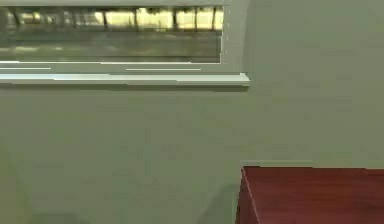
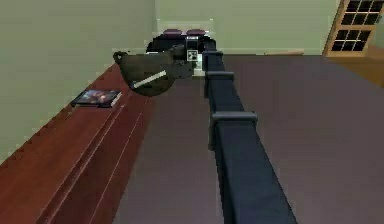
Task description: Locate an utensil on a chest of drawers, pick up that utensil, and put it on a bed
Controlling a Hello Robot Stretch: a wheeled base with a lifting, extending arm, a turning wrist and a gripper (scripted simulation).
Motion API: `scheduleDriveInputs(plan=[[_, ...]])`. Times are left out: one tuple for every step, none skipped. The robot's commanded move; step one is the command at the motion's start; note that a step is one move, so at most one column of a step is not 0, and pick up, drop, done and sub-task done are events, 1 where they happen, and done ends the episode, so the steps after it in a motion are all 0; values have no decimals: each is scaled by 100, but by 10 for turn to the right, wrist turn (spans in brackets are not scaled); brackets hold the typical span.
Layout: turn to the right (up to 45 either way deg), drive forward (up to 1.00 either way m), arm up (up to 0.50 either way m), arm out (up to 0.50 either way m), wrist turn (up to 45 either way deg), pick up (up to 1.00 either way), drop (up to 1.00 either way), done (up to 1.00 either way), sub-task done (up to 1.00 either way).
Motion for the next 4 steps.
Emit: scheduleDriveInputs(plan=[[450,0,0,0,0,0,0,0,0],[450,0,0,0,0,0,0,0,0],[210,0,0,0,0,0,0,0,0],[0,100,0,0,0,0,0,0,0]])
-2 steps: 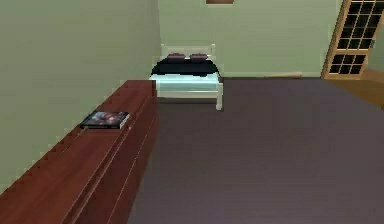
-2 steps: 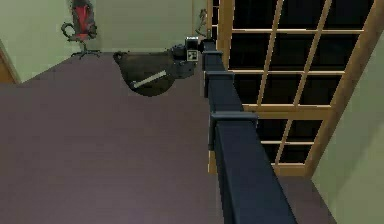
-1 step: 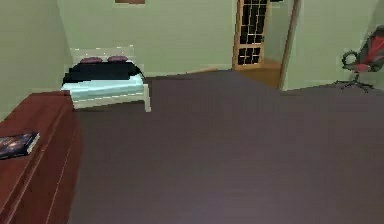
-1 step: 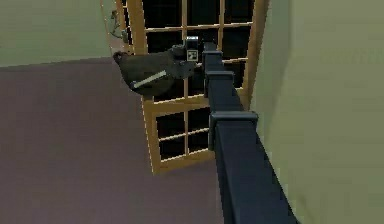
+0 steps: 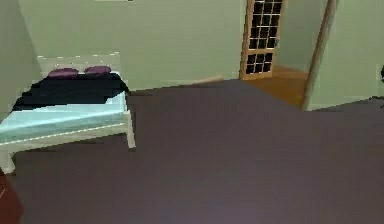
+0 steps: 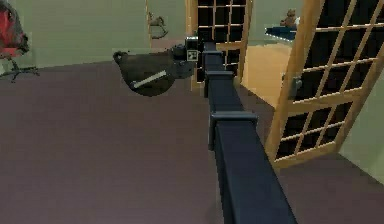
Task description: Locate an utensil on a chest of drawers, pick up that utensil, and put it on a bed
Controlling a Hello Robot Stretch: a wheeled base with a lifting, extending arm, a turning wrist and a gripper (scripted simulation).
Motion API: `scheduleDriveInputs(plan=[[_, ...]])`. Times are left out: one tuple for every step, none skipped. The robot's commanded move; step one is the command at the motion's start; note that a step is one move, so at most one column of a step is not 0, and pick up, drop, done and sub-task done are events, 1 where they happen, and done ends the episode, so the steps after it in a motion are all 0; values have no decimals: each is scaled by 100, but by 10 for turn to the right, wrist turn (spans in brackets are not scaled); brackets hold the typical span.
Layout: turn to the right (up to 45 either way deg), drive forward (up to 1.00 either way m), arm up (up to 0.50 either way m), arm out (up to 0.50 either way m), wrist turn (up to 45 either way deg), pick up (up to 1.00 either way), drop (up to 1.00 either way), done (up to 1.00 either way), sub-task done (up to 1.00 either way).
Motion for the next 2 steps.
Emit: scheduleDriveInputs(plan=[[0,100,0,0,0,0,0,0,0],[0,95,0,0,0,0,0,0,0]])
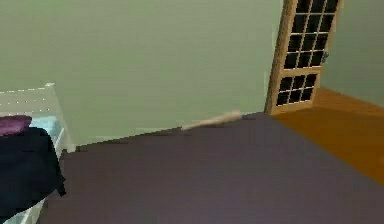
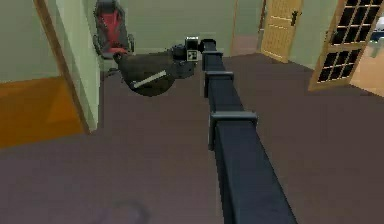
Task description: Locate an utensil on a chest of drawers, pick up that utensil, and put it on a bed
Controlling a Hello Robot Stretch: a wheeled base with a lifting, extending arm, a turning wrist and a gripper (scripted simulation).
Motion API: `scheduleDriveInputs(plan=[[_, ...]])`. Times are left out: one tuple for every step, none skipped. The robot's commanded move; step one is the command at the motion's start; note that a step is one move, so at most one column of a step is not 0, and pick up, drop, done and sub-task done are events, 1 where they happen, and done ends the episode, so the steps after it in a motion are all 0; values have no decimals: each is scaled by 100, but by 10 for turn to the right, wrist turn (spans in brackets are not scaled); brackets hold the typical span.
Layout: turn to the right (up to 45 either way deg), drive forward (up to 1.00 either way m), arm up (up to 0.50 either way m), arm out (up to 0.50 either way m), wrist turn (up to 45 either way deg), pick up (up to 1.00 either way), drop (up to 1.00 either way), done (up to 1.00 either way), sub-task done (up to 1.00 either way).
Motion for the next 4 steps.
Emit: scheduleDriveInputs(plan=[[-180,0,0,0,0,0,0,0,0],[0,100,0,0,0,0,0,0,0],[-60,0,0,0,0,0,0,0,0],[0,40,0,0,0,0,0,0,0]])
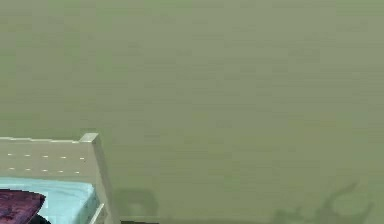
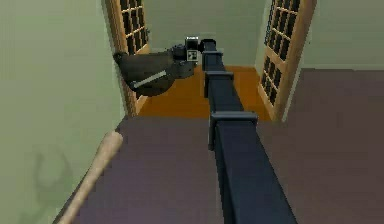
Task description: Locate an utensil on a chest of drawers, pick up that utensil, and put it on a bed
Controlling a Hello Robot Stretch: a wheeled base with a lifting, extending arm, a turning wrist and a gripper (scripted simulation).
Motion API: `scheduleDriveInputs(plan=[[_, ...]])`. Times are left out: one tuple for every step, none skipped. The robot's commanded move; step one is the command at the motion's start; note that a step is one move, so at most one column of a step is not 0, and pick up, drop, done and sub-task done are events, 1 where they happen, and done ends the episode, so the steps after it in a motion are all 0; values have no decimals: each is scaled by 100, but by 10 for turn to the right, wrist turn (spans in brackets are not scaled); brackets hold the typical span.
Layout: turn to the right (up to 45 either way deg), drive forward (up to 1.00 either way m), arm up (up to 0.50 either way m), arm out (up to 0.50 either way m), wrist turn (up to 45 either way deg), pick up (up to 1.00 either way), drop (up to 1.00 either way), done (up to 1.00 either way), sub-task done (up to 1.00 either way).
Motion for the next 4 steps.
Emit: scheduleDriveInputs(plan=[[90,0,0,0,0,0,0,0,0],[-60,0,0,0,0,0,0,0,0],[90,0,0,0,0,0,0,0,0],[-60,0,0,0,0,0,0,0,0]])
